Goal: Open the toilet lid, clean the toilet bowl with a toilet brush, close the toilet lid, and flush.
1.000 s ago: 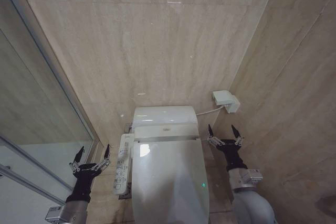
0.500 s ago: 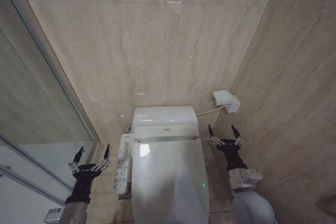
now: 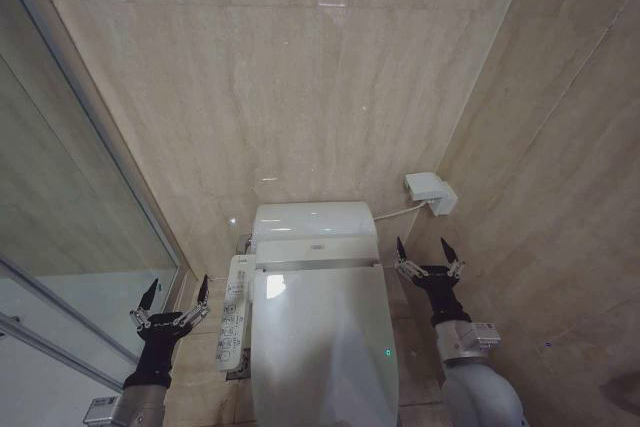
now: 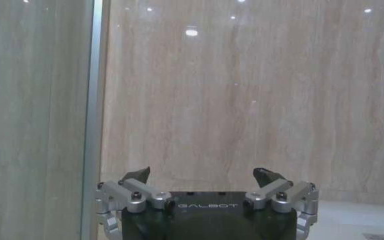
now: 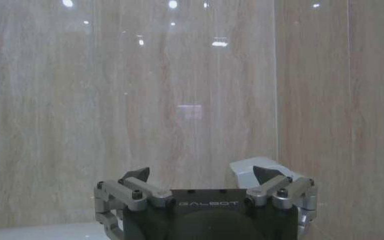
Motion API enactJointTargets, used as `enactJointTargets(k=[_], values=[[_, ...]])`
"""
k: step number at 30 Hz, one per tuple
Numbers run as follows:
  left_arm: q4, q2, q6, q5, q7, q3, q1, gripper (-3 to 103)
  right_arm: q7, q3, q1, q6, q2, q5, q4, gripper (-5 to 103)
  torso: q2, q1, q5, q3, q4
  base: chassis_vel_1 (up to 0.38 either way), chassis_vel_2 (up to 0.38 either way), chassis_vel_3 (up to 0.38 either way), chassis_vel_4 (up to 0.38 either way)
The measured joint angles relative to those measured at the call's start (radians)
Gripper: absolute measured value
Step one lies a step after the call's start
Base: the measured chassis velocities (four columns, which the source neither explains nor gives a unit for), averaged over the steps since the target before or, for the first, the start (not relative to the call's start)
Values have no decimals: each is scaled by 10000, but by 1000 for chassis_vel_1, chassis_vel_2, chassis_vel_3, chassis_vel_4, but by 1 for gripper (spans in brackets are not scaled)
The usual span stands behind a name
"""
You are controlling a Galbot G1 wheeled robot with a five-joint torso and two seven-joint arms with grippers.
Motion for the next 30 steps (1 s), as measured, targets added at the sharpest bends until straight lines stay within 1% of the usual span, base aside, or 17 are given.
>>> enactJointTargets(k=[18,24,26,27,29,30], values=[[0,1,12,-2,0,0,-2,100,0,0,2,0,0,0,0,100,-1,4,0,1,1,12,-11,-13,14],[-1,2,16,-5,0,0,-3,100,0,0,0,0,0,0,0,100,-1,2,4,1,-1,150,-146,-154,145],[1,2,17,-6,0,0,-3,100,0,0,-1,0,0,0,0,100,1,-1,-9,-1,-2,219,-199,-186,233],[0,2,17,-5,0,-1,-3,100,-1,0,-1,0,0,0,0,100,1,-1,4,0,1,254,-225,-235,228],[0,1,17,-6,0,-2,-3,100,0,0,1,0,1,0,0,100,0,-1,5,1,3,267,-236,-235,289],[2,2,17,-6,0,-1,-3,100,0,0,0,0,0,0,0,100,1,-1,-5,0,1,267,-271,-257,289]])
